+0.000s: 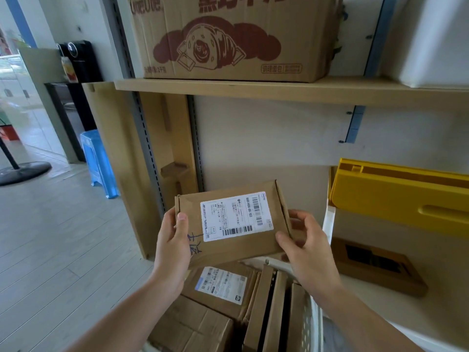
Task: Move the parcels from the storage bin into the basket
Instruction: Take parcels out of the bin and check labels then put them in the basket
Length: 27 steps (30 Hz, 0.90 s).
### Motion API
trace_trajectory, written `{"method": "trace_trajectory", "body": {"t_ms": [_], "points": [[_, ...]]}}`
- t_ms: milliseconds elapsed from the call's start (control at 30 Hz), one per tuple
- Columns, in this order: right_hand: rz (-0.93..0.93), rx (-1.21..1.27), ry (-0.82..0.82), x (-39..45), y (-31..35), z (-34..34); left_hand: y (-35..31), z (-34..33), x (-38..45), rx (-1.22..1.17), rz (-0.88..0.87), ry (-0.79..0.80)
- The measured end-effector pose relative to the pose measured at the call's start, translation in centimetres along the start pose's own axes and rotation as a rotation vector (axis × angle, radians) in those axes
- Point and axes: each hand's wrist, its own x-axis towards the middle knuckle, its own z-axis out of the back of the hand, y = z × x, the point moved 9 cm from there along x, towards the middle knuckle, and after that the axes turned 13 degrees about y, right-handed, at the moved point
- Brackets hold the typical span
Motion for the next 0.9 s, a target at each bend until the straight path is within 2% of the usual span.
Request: {"method": "trace_trajectory", "body": {"t_ms": [100,167,300,433,567,700,800,900], "points": [[-0.059,0.133,0.125,-0.1,-0.2,-1.4,0.0,-0.5,0.0,-0.092,0.001,0.059],[-0.057,0.219,0.139,-0.1,-0.1,-1.4,0.3,-0.8,0.1,-0.133,0.025,0.113],[-0.002,0.326,0.005,0.0,0.5,0.3,1.0,-1.1,0.2,-0.083,0.061,0.162],[0.058,0.489,-0.085,-0.1,0.8,1.4,1.5,-0.9,0.1,0.074,0.099,0.143],[0.131,0.323,-0.123,-0.2,1.5,2.0,0.3,-2.5,-0.8,0.208,0.075,0.290],[0.165,0.133,0.022,-0.2,2.1,0.4,0.0,-4.8,-2.1,0.195,0.070,0.464],[0.164,0.080,0.148,-0.3,2.2,-1.1,0.0,-5.3,-2.2,0.188,0.067,0.460],[0.116,0.080,0.182,-0.3,2.1,-1.2,0.0,-5.0,-1.9,0.154,0.075,0.429]]}}
